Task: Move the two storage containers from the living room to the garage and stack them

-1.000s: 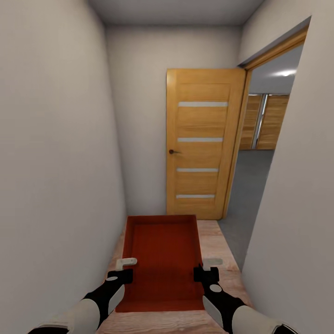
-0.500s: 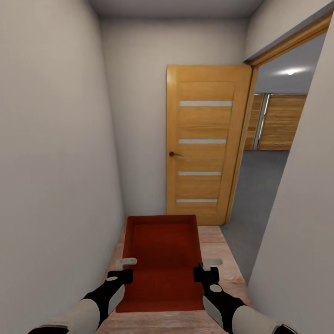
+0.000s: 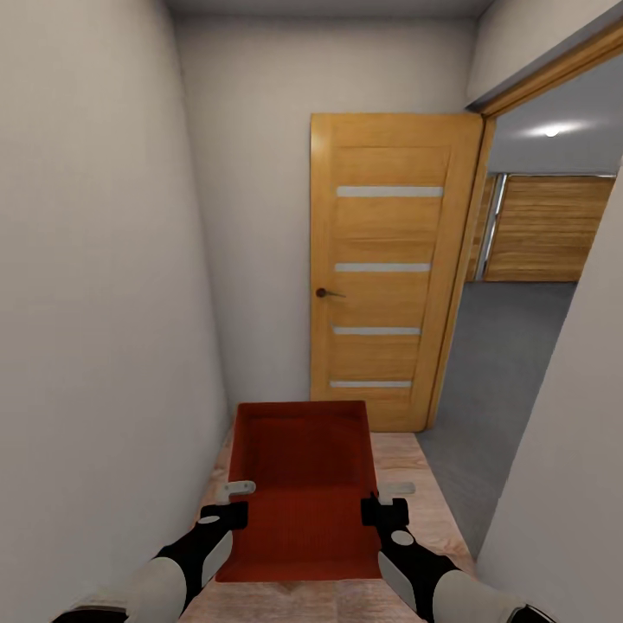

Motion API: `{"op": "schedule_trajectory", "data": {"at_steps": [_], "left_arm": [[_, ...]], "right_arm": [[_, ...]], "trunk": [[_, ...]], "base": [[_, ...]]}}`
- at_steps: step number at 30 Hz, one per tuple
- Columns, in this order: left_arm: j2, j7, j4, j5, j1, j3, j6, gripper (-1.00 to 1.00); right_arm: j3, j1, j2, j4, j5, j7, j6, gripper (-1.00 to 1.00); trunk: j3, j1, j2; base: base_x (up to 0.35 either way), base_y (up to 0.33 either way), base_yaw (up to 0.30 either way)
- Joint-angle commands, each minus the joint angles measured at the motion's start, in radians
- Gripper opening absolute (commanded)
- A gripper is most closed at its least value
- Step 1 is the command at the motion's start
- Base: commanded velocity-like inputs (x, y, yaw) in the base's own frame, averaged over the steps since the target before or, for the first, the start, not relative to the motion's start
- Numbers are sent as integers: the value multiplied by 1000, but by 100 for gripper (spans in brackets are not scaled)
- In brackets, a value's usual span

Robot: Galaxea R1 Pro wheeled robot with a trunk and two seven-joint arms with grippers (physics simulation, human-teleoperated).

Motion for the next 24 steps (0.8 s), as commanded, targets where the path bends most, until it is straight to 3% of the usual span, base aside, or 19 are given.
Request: {"op": "schedule_trajectory", "data": {"at_steps": [1, 7, 14, 24], "left_arm": [[20, 8, 2, 12, 0, 14, 1, -100], [20, 8, 1, 12, -1, 14, 0, -100], [20, 9, 1, 12, -1, 14, -30, -100], [19, 11, 2, 12, -1, 14, -51, -100]], "right_arm": [[-6, -1, 0, -4, 16, 0, -37, -100], [-6, -1, 0, -4, 17, 0, -37, -100], [-6, -2, 0, -4, 17, 0, -36, -100], [-6, -1, 0, -4, 17, 0, -36, -100]], "trunk": [[-2, 1, -2], [-2, 1, -2], [-2, 1, -2], [-2, 1, -2]], "base": [[325, 0, 0], [325, 0, -24], [304, 0, -211], [41, 0, -272]]}}
